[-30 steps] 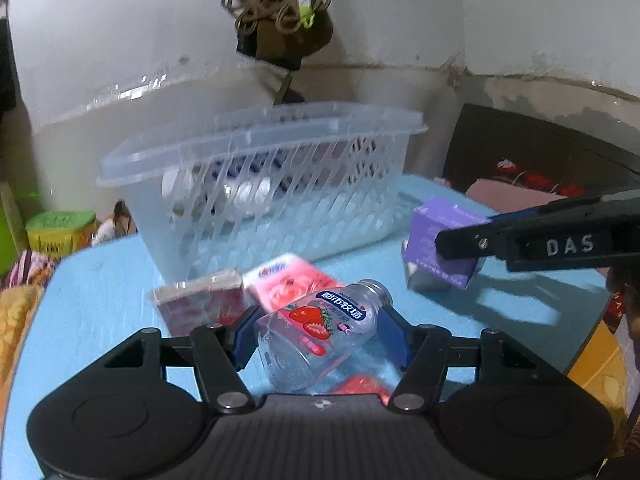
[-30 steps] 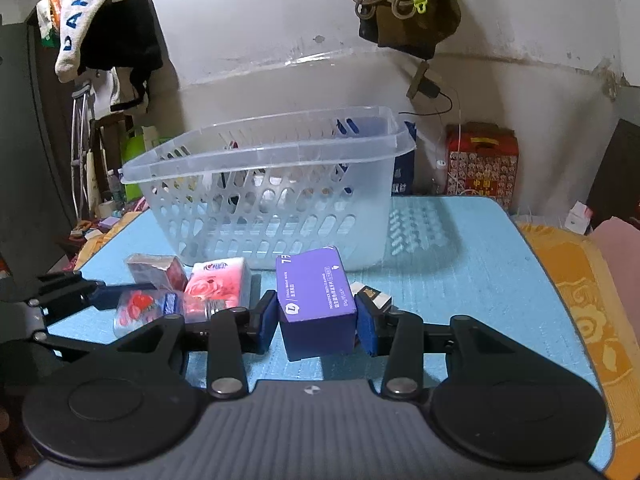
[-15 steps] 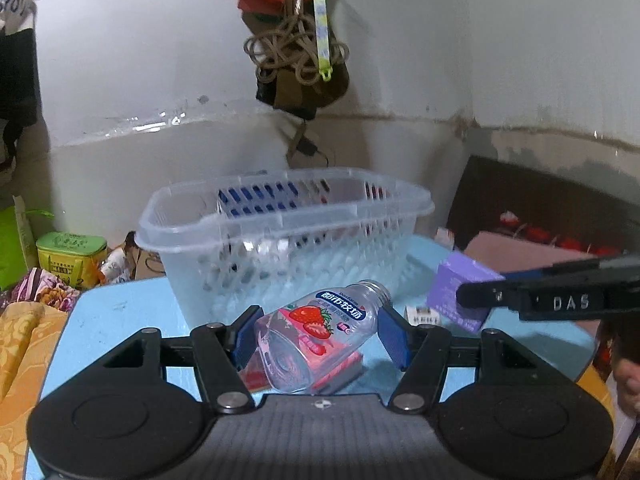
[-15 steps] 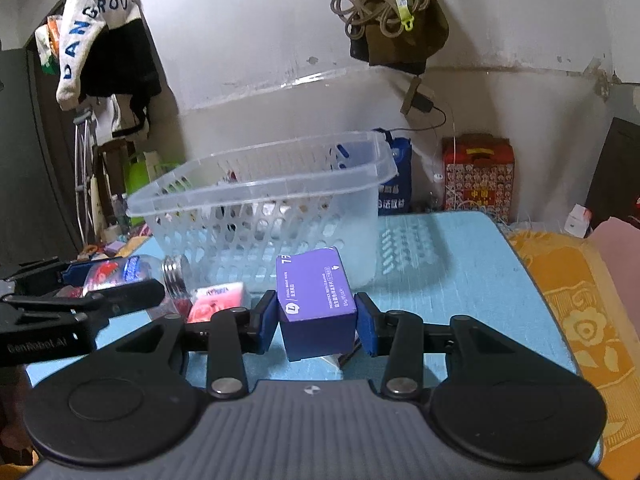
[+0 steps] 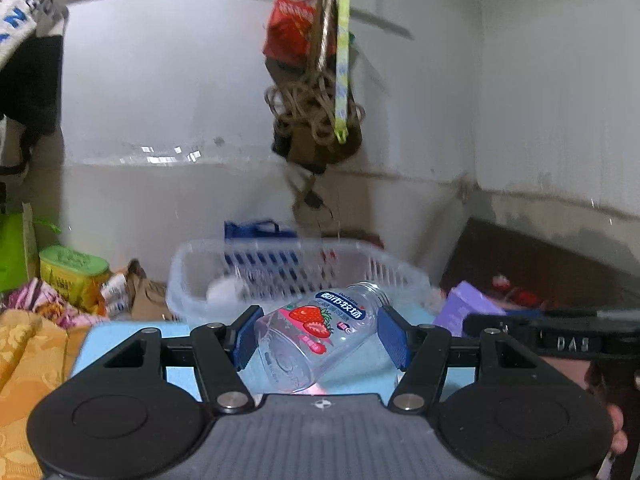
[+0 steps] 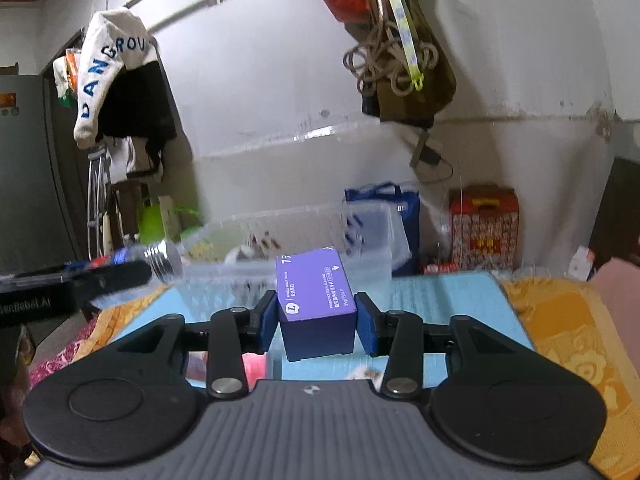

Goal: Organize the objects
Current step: 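Carry the bottle and purple box over the basket and open both tools, then grasp the red box with the left tool while the right tool grasps the KENT box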

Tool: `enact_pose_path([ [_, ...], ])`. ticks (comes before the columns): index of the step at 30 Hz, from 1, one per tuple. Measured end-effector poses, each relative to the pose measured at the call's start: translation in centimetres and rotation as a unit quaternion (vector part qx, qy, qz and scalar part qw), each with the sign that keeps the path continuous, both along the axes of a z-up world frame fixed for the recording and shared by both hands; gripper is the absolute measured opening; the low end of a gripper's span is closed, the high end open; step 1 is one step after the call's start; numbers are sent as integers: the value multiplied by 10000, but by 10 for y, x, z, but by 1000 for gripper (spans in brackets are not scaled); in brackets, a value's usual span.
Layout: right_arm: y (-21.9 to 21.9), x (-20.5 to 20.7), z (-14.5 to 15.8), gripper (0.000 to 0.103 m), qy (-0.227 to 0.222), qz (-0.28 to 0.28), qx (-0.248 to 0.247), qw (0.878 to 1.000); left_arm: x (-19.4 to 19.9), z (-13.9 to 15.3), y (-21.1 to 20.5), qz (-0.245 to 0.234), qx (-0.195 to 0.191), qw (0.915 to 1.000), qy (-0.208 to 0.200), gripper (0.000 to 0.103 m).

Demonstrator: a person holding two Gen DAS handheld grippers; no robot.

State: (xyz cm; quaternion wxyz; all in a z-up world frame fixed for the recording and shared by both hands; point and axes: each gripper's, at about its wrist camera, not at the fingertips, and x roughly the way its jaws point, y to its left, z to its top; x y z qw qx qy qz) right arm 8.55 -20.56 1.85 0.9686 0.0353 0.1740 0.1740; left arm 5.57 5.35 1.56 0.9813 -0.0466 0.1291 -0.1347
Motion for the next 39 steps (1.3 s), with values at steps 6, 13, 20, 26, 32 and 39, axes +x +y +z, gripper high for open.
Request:
enact_pose_path([
  [6, 24, 45, 29, 45, -256, -183, -263, 9992, 37, 39, 6, 397, -270, 9987, -177, 66],
  [13, 48, 122, 24, 45, -75, -264, -896, 9956, 116, 39, 12, 661, -455, 9963, 293, 66],
  [20, 48, 133, 8, 70, 168, 338, -769, 9963, 143, 7, 22, 581, -663, 9938, 681, 73],
  [26, 17, 87, 20, 103, -392, -61, -46, 9992, 112, 13, 34, 701, -700, 9943, 400, 101],
  [32, -28, 46, -11, 103, 88, -442, 607, 9971, 40, -8, 27, 414, -288, 9983, 308, 101],
  [39, -19, 69, -71, 103, 1246, -593, -234, 9902, 49, -57, 25, 620, -7, 9906, 1219, 97],
])
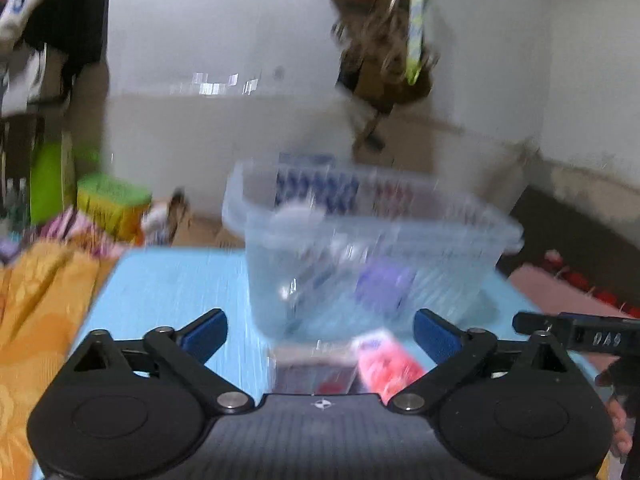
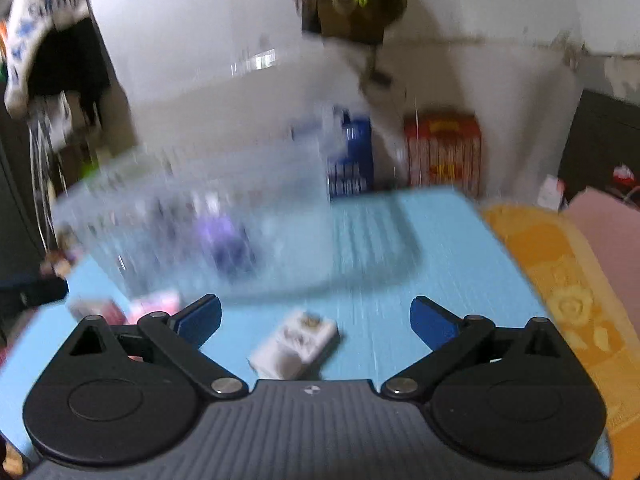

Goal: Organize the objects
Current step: 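Grasp the red box with the left tool while the right tool grasps the KENT box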

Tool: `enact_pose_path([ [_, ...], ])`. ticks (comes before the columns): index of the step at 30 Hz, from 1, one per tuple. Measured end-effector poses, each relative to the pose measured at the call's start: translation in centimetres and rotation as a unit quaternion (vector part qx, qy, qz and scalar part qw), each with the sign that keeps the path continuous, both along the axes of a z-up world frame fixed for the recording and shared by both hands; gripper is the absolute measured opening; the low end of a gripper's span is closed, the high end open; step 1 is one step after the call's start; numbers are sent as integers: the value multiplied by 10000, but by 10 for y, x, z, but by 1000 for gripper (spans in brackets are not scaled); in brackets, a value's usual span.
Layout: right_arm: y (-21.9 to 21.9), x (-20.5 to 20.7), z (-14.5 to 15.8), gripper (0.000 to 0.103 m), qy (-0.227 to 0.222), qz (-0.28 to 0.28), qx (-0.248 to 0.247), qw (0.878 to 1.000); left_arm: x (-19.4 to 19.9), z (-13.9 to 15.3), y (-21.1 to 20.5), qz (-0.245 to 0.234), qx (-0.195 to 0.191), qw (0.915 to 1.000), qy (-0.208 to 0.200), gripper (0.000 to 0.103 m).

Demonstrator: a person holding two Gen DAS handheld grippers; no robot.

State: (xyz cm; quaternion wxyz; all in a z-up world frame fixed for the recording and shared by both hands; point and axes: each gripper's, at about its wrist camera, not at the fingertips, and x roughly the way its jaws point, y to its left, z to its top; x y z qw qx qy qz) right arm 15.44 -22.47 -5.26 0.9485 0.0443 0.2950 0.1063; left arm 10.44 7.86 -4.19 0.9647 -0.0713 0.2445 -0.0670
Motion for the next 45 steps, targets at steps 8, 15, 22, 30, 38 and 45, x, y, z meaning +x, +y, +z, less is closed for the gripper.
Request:
enact_pose_path([
  [8, 14, 14, -23, 90, 428, 69, -284, 9987, 7, -18, -15, 96, 461, 9985, 295, 97],
  [15, 35, 5, -27, 66, 222, 278, -864, 9956, 19, -35, -10, 178, 604, 9964, 573, 97],
  [22, 38, -10, -27, 50, 103, 519, -883, 9947, 25, -48, -10, 387, 778, 9942, 638, 97],
  [30, 39, -10, -29, 50, 9, 539, -894, 9945, 25, -50, -18, 363, 975, 9925, 635, 89],
  [38, 29, -11, -20, 47, -28, 485, -784, 9957, 18, -48, -24, 298, 1194, 9917, 373, 64],
  [45, 26, -22, -8, 47, -214, 576, -690, 9957, 14, -45, -26, 239, 1207, 9922, 173, 64],
])
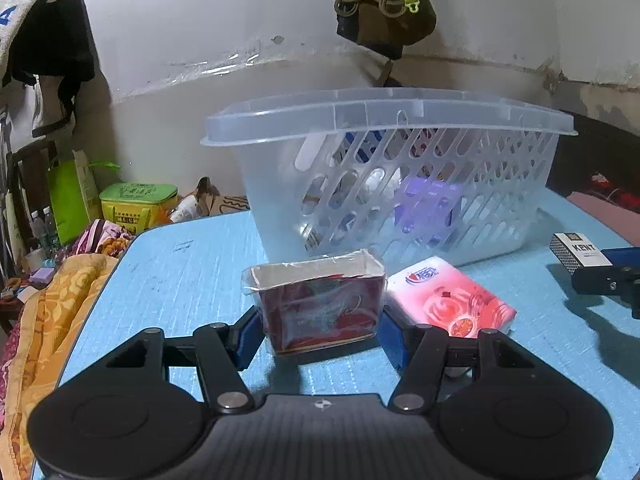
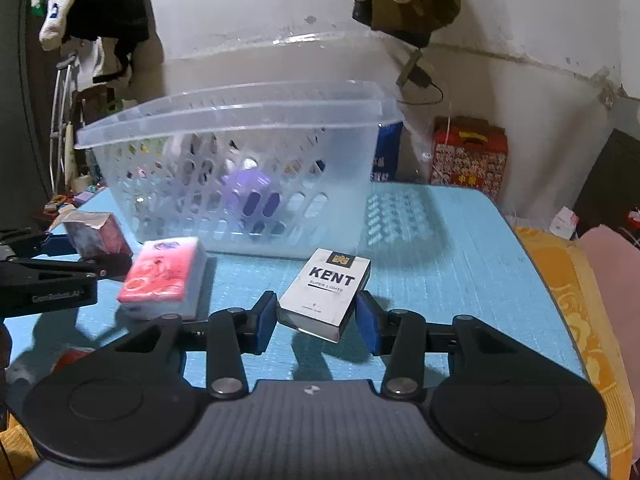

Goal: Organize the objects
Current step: 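Grasp the red box with the left tool while the right tool grasps the KENT box, then carry the red box and KENT box over the basket and open both tools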

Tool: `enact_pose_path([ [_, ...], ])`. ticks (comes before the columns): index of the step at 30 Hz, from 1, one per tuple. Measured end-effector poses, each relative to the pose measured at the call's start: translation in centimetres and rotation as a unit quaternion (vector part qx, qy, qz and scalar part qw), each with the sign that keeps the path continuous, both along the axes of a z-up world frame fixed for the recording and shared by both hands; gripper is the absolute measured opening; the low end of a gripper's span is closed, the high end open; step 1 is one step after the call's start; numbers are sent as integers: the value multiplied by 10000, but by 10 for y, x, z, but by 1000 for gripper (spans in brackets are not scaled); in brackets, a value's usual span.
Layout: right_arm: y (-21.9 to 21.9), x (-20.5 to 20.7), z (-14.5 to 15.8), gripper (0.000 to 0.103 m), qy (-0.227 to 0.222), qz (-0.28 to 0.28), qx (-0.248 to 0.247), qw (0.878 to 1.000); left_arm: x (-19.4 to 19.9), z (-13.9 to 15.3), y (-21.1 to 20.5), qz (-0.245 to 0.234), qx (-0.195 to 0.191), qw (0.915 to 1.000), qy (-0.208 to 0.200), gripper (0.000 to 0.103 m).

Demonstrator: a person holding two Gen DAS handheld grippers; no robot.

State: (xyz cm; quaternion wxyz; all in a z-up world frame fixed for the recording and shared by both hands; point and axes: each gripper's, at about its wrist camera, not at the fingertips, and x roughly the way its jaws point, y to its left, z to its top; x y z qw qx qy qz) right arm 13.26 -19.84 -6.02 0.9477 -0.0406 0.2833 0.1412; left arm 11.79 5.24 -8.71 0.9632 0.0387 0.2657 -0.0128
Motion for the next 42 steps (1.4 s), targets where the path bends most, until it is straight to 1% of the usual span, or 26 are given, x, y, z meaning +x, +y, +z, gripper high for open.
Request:
enact_pose_path([
  [3, 1, -3, 3, 46, -49, 75, 35, 10000, -5, 5, -3, -16, 62, 9998, -167, 64],
  [11, -4, -3, 9, 46, -103, 30, 172, 9998, -23, 30, -6, -197, -60, 9979, -620, 64],
  [17, -7, -6, 16, 46, -230, -29, 267, 9994, -29, 37, -11, -317, -33, 9965, -770, 64],
  [20, -4, -17, 27, 46, -524, 9, 170, 9985, -36, 43, -12, -359, -33, 9956, -869, 64],
  [22, -3, -26, 38, 46, -760, 104, 193, 9969, -43, 51, -16, -426, 14, 9934, -1062, 64],
  [24, -2, -34, 49, 46, -961, 168, 269, 9949, -49, 59, -19, -510, -35, 9918, -1170, 64],
  [26, -1, -38, 58, 46, -1086, 248, 351, 9932, -54, 65, -22, -584, -80, 9904, -1248, 64],
  [30, -4, -40, 68, 45, -1270, 331, 298, 9909, -58, 70, -25, -647, -84, 9878, -1411, 64],
  [32, -6, -37, 74, 45, -1305, 283, 349, 9904, -56, 70, -25, -683, -116, 9885, -1347, 64],
  [34, -6, -32, 85, 45, -1394, 268, 462, 9888, -52, 76, -22, -680, -249, 9886, -1322, 64],
  [38, 5, -3, 109, 45, -1307, 327, 535, 9894, -36, 108, -14, -577, -611, 9862, -1427, 64],
  [40, 15, 20, 120, 45, -1240, 375, 371, 9909, -17, 125, -10, -383, -742, 9867, -1397, 64],
  [42, 23, 50, 127, 46, -1050, 324, 267, 9936, 13, 138, -4, -192, -983, 9875, -1216, 64],
])
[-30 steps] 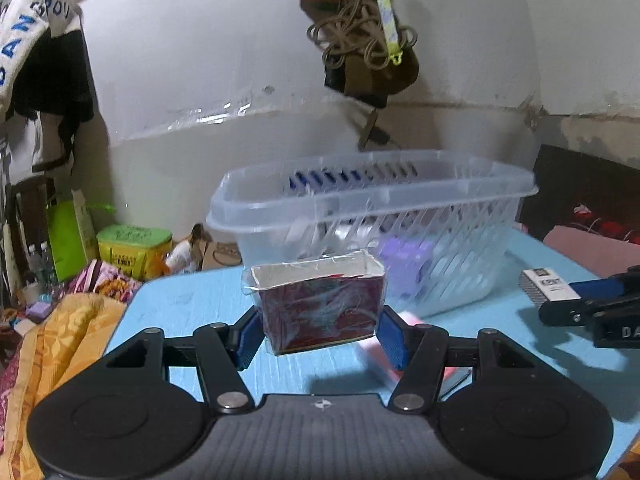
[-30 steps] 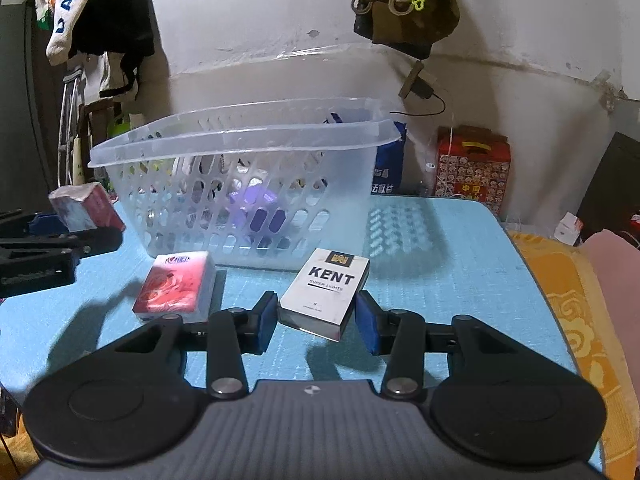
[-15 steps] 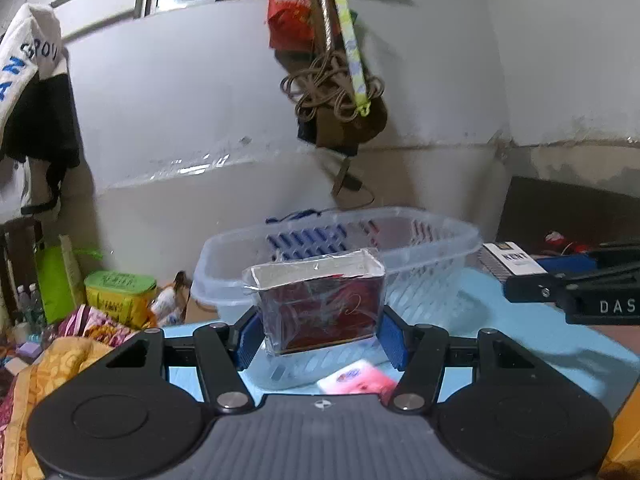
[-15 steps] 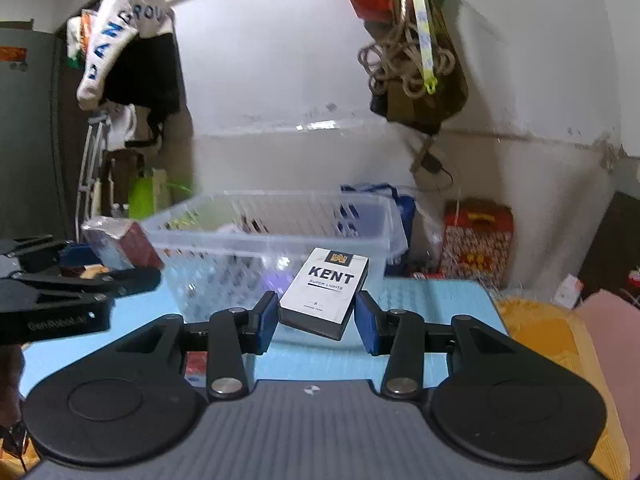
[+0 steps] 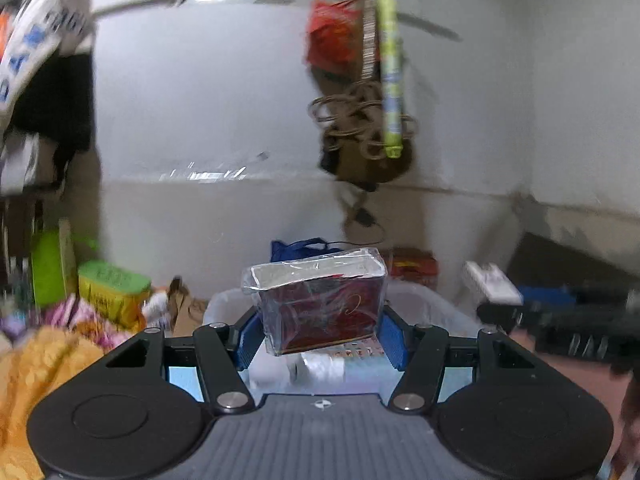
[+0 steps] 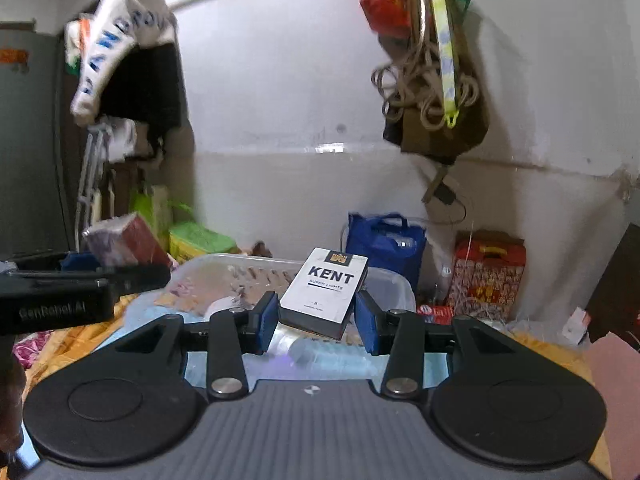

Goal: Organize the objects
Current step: 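Carry the red box and KENT box over the basket and open both tools, then grasp the red wrapped ball with the left tool while the right tool grasps the pink tissue pack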

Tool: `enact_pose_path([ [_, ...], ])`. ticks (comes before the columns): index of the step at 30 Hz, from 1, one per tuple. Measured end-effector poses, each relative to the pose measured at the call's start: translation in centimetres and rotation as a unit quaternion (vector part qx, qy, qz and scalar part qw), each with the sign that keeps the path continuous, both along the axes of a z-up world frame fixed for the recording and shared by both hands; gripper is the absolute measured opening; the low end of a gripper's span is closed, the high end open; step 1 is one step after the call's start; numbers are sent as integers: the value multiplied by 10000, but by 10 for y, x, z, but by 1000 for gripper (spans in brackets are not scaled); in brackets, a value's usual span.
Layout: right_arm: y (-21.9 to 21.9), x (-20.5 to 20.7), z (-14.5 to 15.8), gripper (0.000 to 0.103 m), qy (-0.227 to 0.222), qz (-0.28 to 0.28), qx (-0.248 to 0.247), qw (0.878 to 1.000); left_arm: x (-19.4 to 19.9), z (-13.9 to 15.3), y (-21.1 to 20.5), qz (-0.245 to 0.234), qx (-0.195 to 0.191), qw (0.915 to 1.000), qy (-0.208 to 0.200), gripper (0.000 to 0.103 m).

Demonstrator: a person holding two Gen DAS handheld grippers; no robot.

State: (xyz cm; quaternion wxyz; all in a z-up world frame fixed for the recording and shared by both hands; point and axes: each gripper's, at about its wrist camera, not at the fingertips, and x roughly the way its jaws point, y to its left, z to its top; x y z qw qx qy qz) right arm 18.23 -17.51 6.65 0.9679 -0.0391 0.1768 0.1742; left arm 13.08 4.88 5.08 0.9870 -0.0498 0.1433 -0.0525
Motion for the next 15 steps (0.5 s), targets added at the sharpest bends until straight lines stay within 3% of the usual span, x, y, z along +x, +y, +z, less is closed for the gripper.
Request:
enact_pose_path([
  [2, 7, 26, -1, 45, 147, 41, -133, 9998, 32, 4, -1, 13, 14, 9996, 280, 64],
  [4, 9, 39, -9, 46, 168, 18, -181, 9997, 58, -1, 2, -109, -211, 9980, 593, 64],
  [8, 8, 45, -35, 46, 288, 121, -198, 9993, 72, -24, 0, -132, -309, 9969, 707, 66],
  [10, 6, 45, -42, 61, 135, -64, -154, 9998, 75, -32, 1, -120, -356, 9969, 697, 89],
  [11, 3, 44, -42, 87, 104, -118, -64, 9999, 76, -34, 3, -60, -377, 9970, 668, 96],
  [12, -1, 41, -42, 103, 54, -264, 71, 9996, 75, -35, 5, 41, -377, 9974, 619, 103],
  [15, -18, 28, -34, 103, -180, -343, 464, 9982, 62, -28, 17, 177, -427, 9979, 449, 103],
])
